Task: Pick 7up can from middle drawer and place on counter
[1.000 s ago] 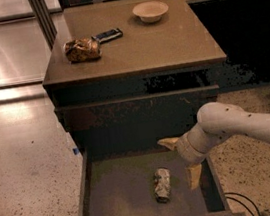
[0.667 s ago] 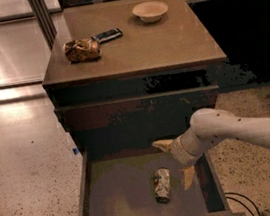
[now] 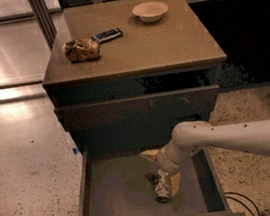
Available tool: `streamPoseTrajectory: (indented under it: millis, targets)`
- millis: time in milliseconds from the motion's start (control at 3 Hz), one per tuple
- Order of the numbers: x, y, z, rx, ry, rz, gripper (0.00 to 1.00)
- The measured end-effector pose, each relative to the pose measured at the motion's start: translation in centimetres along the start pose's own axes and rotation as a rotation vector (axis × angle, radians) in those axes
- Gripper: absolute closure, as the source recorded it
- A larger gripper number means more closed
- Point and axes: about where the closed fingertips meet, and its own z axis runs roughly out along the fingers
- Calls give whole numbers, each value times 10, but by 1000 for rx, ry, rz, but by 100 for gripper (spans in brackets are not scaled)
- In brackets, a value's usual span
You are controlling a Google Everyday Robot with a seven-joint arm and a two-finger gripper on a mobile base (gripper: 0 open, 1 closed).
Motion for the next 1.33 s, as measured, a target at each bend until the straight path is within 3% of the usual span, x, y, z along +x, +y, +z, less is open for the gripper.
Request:
streamPoseTrajectory:
  millis: [667, 1000, 1333]
  targets:
    - [14, 28, 56, -137, -24, -9, 0]
    - [22, 36, 69, -166, -39, -3, 0]
    - [22, 36, 69, -167, -40, -2, 19]
